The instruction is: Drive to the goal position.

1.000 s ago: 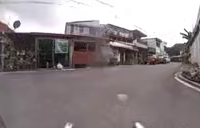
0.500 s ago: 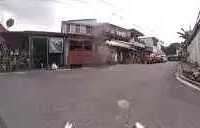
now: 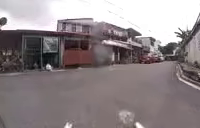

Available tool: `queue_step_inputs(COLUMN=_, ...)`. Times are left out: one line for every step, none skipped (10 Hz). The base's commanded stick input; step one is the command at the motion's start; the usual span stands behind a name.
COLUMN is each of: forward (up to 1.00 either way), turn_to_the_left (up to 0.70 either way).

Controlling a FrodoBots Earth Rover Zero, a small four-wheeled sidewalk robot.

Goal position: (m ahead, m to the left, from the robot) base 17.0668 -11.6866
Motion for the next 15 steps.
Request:
queue_step_inputs(forward=0.7, turn_to_the_left=-0.14)
queue_step_inputs(forward=0.37, turn_to_the_left=-0.41)
queue_step_inputs(forward=0.04, turn_to_the_left=-0.67)
queue_step_inputs(forward=0.04, turn_to_the_left=-0.67)
queue_step_inputs(forward=0.04, turn_to_the_left=-0.68)
queue_step_inputs(forward=0.04, turn_to_the_left=-0.67)
queue_step_inputs(forward=0.04, turn_to_the_left=-0.67)
queue_step_inputs(forward=0.04, turn_to_the_left=-0.59)
queue_step_inputs(forward=0.04, turn_to_the_left=-0.44)
queue_step_inputs(forward=0.04, turn_to_the_left=0.0)
queue_step_inputs(forward=0.04, turn_to_the_left=0.0)
queue_step_inputs(forward=0.45, turn_to_the_left=0.0)
queue_step_inputs(forward=0.7, turn_to_the_left=0.0)
queue_step_inputs(forward=0.7, turn_to_the_left=0.0)
queue_step_inputs(forward=0.7, turn_to_the_left=0.0)
